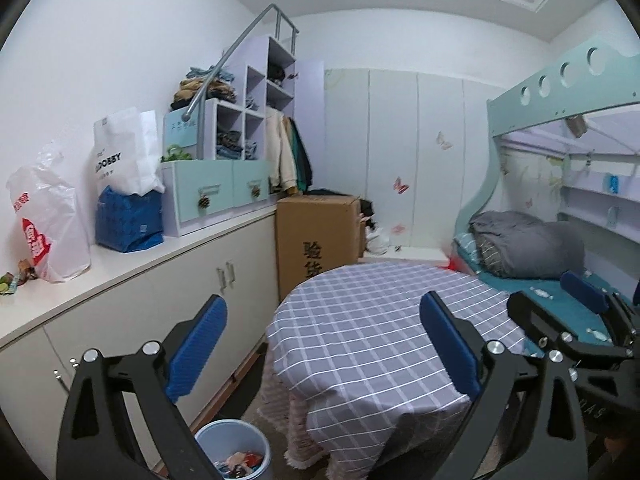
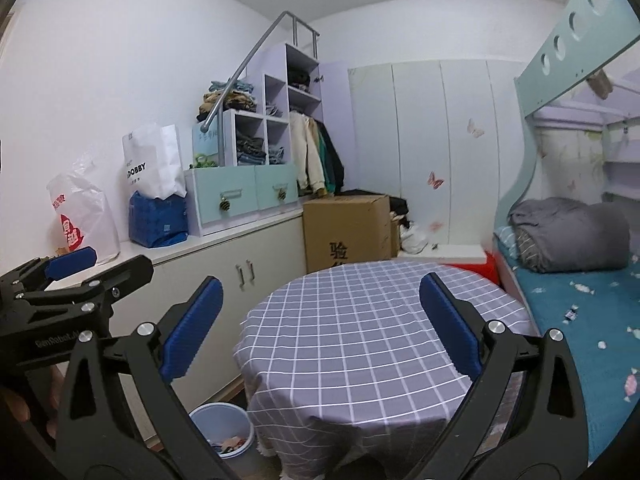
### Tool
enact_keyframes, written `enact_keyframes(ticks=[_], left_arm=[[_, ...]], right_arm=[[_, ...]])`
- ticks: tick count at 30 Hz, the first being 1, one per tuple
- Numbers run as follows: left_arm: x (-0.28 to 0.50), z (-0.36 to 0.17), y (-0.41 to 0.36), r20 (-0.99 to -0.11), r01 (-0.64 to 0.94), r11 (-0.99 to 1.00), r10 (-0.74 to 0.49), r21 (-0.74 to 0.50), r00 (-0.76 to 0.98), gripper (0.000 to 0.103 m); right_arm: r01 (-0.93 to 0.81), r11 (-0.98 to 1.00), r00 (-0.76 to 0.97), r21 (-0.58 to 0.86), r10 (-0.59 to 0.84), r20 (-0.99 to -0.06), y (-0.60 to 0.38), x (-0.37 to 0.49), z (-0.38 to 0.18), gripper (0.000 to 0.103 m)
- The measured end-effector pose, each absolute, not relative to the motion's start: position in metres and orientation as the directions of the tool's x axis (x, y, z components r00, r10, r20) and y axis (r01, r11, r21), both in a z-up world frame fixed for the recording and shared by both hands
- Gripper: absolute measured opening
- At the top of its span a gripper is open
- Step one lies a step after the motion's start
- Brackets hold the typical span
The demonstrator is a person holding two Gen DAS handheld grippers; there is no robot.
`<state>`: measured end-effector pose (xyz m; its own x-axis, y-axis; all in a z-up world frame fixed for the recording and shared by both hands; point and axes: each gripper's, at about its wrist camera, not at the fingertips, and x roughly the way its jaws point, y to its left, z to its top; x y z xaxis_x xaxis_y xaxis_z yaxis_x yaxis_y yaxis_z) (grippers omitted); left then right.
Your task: Collect trash
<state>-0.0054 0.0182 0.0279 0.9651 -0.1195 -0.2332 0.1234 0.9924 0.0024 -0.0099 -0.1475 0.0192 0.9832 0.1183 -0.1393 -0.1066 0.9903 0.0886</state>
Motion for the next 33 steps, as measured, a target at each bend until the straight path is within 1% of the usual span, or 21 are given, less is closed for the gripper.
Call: enact_keyframes(ticks=[3,11,19,33], left_arm=[[-0.013,0.029,0.012,-0.203,0.133,0.991,-0.13,0.003,0.971,0.095],[-0.022,0.03,0.004,-0.181,0.14,0.99,-0.136,0.009,0.974,0.096],[-0.022,0.028,0.004,-0.179,0.13,0.991,-0.124,0.02,0.976,0.096],[-0.015,0.026,0.005,-0.209,0.13,0.991,-0.122,0.028,0.97,0.096]], right_arm=[[-0.106,0.99,0.985,0.093,0.117,-0.126,-0.152,-0.019,0.02,0.097],[-0.07,0.995,0.993,0.064,0.076,-0.09,-0.157,-0.031,0.023,0.097],[-0.073,0.995,0.992,0.065,0.079,-0.094,-0.157,-0.032,0.023,0.097],[-0.078,0.994,0.991,0.074,0.086,-0.105,-0.158,-0.031,0.018,0.097]])
